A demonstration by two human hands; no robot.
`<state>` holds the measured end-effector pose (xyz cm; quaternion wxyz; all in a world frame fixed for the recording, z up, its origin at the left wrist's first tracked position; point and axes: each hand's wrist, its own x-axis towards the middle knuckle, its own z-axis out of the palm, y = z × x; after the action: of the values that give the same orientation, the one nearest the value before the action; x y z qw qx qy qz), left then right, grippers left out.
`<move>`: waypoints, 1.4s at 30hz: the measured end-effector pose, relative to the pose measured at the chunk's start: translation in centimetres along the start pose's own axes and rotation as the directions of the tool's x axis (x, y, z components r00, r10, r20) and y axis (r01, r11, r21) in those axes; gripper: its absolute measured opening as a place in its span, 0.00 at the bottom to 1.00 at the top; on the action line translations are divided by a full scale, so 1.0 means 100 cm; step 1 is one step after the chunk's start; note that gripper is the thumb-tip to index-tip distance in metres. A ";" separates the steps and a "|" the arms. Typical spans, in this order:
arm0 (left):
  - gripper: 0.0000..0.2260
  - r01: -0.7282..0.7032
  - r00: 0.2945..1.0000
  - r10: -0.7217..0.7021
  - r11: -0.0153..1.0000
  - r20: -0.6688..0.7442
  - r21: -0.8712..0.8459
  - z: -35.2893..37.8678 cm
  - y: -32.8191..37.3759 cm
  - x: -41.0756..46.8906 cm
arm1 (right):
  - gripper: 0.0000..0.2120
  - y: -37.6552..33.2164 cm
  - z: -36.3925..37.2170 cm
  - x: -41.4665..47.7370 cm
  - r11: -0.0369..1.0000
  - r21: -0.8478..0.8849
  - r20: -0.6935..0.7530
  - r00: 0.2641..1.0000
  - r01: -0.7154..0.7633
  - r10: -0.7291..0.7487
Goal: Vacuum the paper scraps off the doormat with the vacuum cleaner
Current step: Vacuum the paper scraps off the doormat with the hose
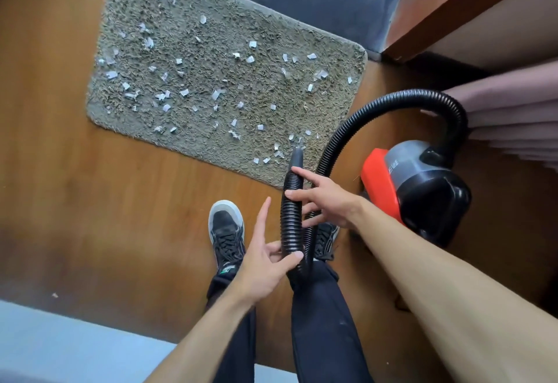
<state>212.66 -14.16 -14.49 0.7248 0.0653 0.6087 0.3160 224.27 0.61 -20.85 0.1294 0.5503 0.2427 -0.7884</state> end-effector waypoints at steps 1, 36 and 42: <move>0.44 -0.001 1.000 0.001 1.000 0.022 0.006 -0.001 0.001 0.000 | 0.34 0.002 0.000 0.002 1.000 -0.005 0.005 1.000 -0.015 0.015; 0.35 0.183 0.967 -0.205 0.972 0.150 0.147 0.015 0.012 0.019 | 0.19 0.150 -0.031 -0.013 0.934 0.358 -0.782 0.550 0.011 0.293; 0.34 0.169 0.977 -0.186 0.974 0.105 0.151 0.031 0.005 0.030 | 0.28 0.173 -0.074 -0.036 0.810 0.565 -0.812 0.286 0.160 0.510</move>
<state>215.49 -11.26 -15.98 0.7785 0.0803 0.5890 0.2013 239.67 -10.49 -23.67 -0.1106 0.9396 -0.0317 -0.3222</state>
